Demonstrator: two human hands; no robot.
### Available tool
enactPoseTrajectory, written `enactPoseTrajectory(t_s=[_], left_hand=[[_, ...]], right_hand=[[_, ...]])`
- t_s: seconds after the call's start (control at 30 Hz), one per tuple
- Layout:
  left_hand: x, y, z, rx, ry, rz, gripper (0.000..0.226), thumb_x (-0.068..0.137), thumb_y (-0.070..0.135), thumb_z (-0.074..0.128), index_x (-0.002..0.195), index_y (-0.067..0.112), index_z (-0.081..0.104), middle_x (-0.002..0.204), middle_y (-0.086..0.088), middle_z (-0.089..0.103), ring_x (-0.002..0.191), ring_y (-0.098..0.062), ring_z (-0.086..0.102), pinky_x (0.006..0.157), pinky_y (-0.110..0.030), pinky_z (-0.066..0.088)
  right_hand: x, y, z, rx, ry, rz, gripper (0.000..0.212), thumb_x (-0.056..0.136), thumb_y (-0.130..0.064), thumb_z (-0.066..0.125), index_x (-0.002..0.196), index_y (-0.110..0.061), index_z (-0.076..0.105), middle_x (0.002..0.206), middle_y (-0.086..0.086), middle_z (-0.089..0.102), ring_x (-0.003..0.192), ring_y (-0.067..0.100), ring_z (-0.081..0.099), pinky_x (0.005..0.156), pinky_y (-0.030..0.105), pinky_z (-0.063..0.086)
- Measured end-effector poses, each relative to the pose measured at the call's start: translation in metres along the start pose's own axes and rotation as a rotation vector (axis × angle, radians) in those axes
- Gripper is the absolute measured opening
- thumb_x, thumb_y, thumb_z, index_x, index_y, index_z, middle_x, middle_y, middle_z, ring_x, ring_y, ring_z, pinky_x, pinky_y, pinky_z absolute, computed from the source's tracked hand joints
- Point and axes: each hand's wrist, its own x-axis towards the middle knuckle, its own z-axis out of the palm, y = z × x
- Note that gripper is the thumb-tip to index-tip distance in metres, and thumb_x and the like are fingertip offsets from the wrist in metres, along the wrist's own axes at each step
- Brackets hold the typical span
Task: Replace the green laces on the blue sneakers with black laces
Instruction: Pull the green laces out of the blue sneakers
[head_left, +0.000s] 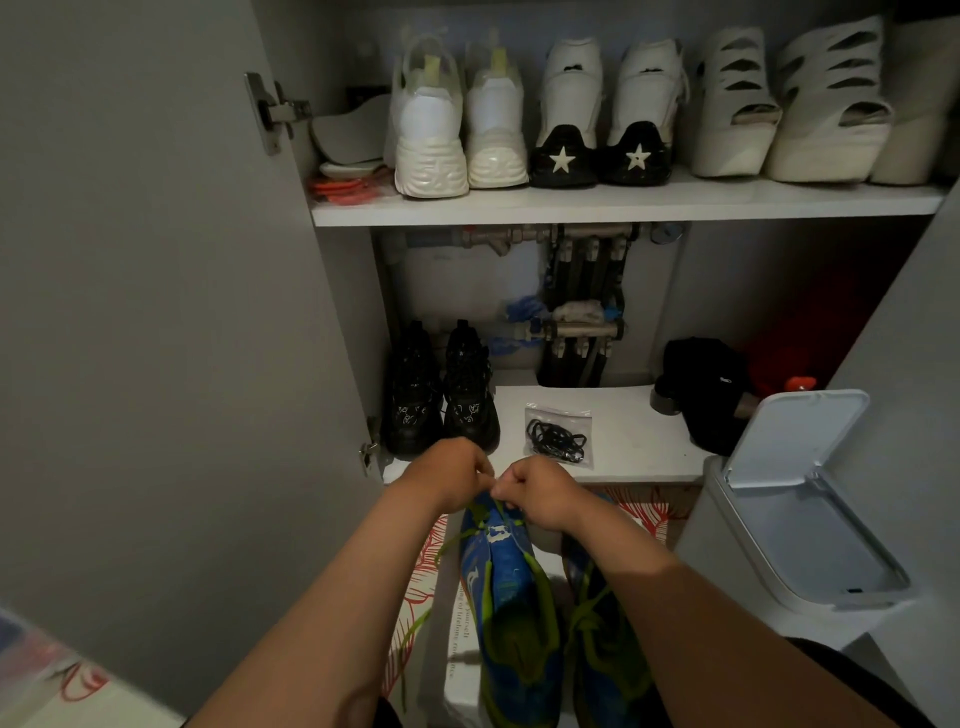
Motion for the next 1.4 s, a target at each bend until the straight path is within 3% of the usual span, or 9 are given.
enactPoseTrajectory(t_s=[0.23, 0.4, 0.57, 0.77, 0.87, 1.0, 1.13, 1.23, 1.4], left_hand=[[-0.001, 0.003, -0.002, -0.233, 0.08, -0.097, 0.02, 0.09, 0.017, 0.056, 0.075, 0.019, 0.069, 0.088, -0.001, 0.071, 0.087, -0.018, 0.066, 0.081, -0.034, 0.055], [-0.001, 0.018, -0.011, -0.702, 0.195, -0.216, 0.021, 0.087, 0.012, 0.058, 0.069, 0.021, 0.065, 0.075, 0.002, 0.064, 0.067, -0.014, 0.056, 0.058, -0.022, 0.042], [-0.003, 0.021, -0.03, -1.1, 0.483, -0.327, 0.026, 0.087, 0.008, 0.049, 0.062, 0.016, 0.05, 0.042, 0.008, 0.046, 0.033, -0.005, 0.041, 0.035, -0.013, 0.03], [-0.006, 0.011, -0.027, -0.611, 0.54, -0.297, 0.024, 0.091, 0.026, 0.045, 0.071, 0.019, 0.057, 0.072, 0.0, 0.061, 0.07, -0.024, 0.058, 0.064, -0.034, 0.047], [-0.01, 0.004, -0.021, -0.138, 0.411, -0.327, 0.026, 0.092, 0.028, 0.047, 0.109, 0.027, 0.067, 0.118, -0.004, 0.06, 0.101, -0.029, 0.061, 0.084, -0.036, 0.05], [-0.008, -0.002, -0.018, -0.079, 0.259, -0.024, 0.062, 0.089, 0.008, 0.056, 0.148, 0.022, 0.043, 0.151, -0.002, 0.039, 0.132, -0.024, 0.047, 0.107, -0.036, 0.042], [-0.007, 0.002, -0.007, -0.312, -0.043, 0.04, 0.033, 0.082, 0.01, 0.069, 0.113, 0.02, 0.065, 0.107, -0.003, 0.067, 0.094, -0.018, 0.065, 0.085, -0.037, 0.053], [-0.005, 0.003, -0.002, -0.435, -0.025, -0.043, 0.012, 0.081, 0.01, 0.069, 0.089, 0.015, 0.061, 0.078, -0.004, 0.061, 0.065, -0.018, 0.061, 0.065, -0.036, 0.053], [0.0, -0.004, 0.0, -0.441, 0.015, -0.147, 0.018, 0.087, 0.018, 0.07, 0.074, 0.006, 0.067, 0.066, -0.007, 0.06, 0.06, -0.019, 0.056, 0.061, -0.03, 0.048]], right_hand=[[-0.001, -0.003, 0.007, -0.149, -0.033, -0.004, 0.008, 0.087, -0.013, 0.069, 0.08, -0.013, 0.068, 0.076, -0.001, 0.062, 0.07, 0.01, 0.053, 0.067, 0.025, 0.044], [-0.003, 0.004, 0.01, -0.296, -0.101, 0.087, 0.019, 0.096, -0.024, 0.061, 0.1, -0.009, 0.072, 0.102, 0.008, 0.069, 0.098, 0.022, 0.064, 0.084, 0.03, 0.05], [-0.002, 0.008, 0.009, -0.262, -0.101, 0.108, 0.019, 0.096, -0.022, 0.063, 0.092, -0.004, 0.069, 0.09, 0.016, 0.065, 0.085, 0.014, 0.056, 0.077, 0.025, 0.043], [0.001, 0.0, 0.005, -0.202, -0.057, 0.036, 0.034, 0.091, -0.02, 0.069, 0.059, -0.021, 0.056, 0.063, -0.006, 0.053, 0.063, 0.007, 0.049, 0.06, 0.022, 0.041], [0.002, -0.005, 0.003, -0.112, -0.02, 0.007, 0.028, 0.092, -0.021, 0.069, 0.066, -0.019, 0.059, 0.067, -0.002, 0.057, 0.063, 0.009, 0.055, 0.061, 0.022, 0.044], [-0.001, -0.017, 0.0, 0.136, 0.024, -0.029, 0.02, 0.095, -0.022, 0.066, 0.084, -0.006, 0.064, 0.066, 0.009, 0.062, 0.051, 0.016, 0.065, 0.046, 0.028, 0.044], [-0.005, -0.026, -0.004, 0.27, 0.089, -0.107, 0.009, 0.095, -0.015, 0.066, 0.089, -0.011, 0.071, 0.058, 0.0, 0.066, 0.045, 0.013, 0.062, 0.038, 0.023, 0.04], [-0.006, -0.03, -0.006, 0.322, 0.141, -0.145, 0.009, 0.095, -0.011, 0.065, 0.092, -0.007, 0.073, 0.047, -0.006, 0.062, 0.032, 0.005, 0.051, 0.037, 0.015, 0.038], [-0.002, -0.03, -0.005, 0.314, 0.215, -0.077, 0.012, 0.093, -0.022, 0.069, 0.082, -0.02, 0.071, 0.057, 0.004, 0.068, 0.04, 0.009, 0.059, 0.04, 0.022, 0.044]])
